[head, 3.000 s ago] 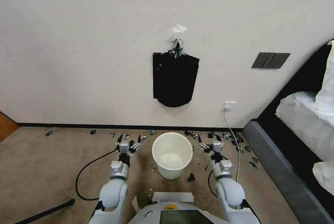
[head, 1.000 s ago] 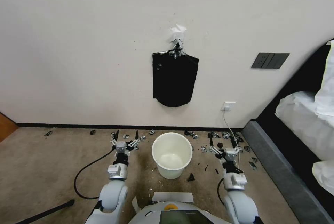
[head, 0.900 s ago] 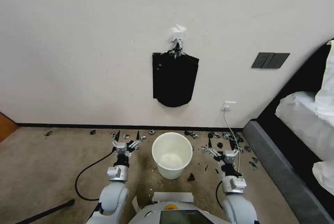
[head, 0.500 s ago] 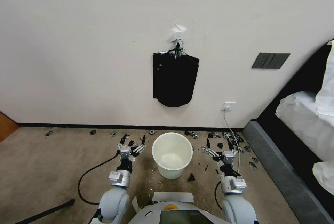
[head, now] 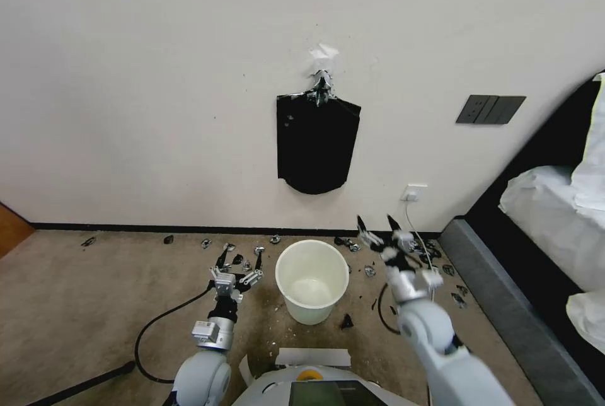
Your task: Place a trash bag onto the trash bin.
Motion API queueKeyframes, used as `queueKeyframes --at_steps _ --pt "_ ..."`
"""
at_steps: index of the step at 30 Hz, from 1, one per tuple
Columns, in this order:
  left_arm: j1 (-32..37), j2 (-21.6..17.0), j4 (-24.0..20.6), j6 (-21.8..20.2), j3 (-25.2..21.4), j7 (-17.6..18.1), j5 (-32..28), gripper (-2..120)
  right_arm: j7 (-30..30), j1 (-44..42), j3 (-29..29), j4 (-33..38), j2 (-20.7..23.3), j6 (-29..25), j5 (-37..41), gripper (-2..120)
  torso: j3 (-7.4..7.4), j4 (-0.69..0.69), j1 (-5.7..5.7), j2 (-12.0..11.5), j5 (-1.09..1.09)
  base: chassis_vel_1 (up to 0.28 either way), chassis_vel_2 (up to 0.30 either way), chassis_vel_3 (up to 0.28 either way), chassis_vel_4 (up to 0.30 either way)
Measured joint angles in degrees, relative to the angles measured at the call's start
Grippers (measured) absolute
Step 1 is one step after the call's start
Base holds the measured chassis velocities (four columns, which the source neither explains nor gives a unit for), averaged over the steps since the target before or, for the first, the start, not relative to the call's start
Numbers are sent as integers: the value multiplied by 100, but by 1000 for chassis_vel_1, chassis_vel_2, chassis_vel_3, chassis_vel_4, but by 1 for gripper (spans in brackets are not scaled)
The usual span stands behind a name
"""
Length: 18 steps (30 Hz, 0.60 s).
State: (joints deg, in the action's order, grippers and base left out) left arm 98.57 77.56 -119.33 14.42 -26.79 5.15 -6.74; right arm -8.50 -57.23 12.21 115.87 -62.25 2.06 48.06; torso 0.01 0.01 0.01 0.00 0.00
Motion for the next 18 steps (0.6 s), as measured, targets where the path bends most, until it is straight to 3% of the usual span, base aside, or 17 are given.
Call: queueKeyframes --at_steps 8,11,18 --pt "120 225 -54 16 -71 -6 109 100 -279 1729 -453 -602 -442 298 1613 100 0 1 0 0 -3 0 0 0 0" --pt "171 308 -70 51 -121 -7 148 100 -303 2309 -493 -1138 -868 374 2386 100 0 -2 0 0 -2 0 0 0 0" --pt "203 315 -91 74 -221 -7 149 100 -179 2834 -467 -1822 -1382 440 2955 100 0 0 0 0 0 0 0 0 0"
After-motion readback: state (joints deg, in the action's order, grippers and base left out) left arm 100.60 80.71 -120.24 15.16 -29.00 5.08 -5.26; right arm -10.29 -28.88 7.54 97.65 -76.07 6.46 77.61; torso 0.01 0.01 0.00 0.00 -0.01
